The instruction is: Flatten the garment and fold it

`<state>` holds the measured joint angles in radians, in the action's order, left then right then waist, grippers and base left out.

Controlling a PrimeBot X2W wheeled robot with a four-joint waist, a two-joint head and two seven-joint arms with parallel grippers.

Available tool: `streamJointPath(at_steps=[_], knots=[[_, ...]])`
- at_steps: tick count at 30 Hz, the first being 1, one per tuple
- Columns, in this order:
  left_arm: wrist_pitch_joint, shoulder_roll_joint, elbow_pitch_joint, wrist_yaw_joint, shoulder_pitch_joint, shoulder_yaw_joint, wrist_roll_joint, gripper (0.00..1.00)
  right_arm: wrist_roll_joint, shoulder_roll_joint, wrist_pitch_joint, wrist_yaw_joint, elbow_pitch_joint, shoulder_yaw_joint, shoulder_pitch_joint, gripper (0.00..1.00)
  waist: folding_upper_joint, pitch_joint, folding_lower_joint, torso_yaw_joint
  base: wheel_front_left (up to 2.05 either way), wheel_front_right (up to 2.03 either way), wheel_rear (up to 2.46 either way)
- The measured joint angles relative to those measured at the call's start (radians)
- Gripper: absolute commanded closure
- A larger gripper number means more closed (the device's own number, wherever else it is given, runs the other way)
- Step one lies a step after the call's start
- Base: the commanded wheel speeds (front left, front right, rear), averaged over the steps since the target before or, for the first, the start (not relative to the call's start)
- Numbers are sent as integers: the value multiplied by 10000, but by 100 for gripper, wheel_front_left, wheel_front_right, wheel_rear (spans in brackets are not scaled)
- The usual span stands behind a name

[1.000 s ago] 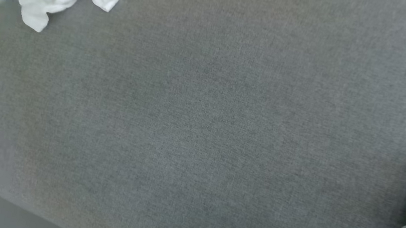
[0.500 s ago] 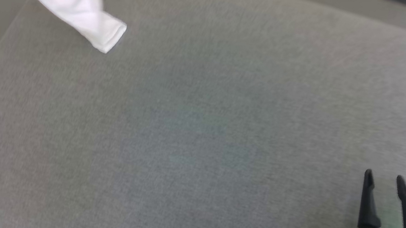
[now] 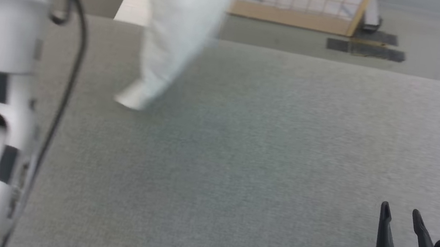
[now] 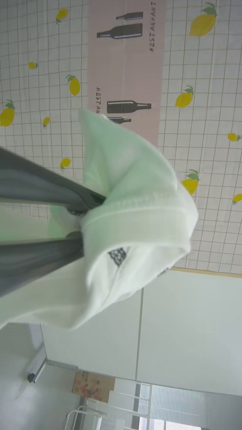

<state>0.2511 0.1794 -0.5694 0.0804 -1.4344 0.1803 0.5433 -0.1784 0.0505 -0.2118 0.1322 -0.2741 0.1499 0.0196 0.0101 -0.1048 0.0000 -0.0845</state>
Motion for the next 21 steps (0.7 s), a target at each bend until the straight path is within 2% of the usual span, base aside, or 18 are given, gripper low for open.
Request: streamJointPath(at_steps=[5,8,14,17,21], knots=[[-54,-784,-311,230,1046,552,499,100,8,4,-59,0,-50,184,-36,0,0,354,0,351,0,0,0],[48,-1099,-393,341,2490,1302,765,100,23,2,-56,0,-42,228,-121,0,0,533,0,490,0,0,0],[249,-1237,-522,422,5460,3189,1053,100,44,2,8,0,23,226,-218,0,0,574,0,660,0,0,0],[500,-1264,-1014,424,6689,4149,918,100,44,0,50,0,79,215,-218,0,0,480,0,726,0,0,0],[928,-1277,-1829,378,7938,4888,899,100,44,0,96,0,111,132,-209,0,0,372,0,835,0,0,0]])
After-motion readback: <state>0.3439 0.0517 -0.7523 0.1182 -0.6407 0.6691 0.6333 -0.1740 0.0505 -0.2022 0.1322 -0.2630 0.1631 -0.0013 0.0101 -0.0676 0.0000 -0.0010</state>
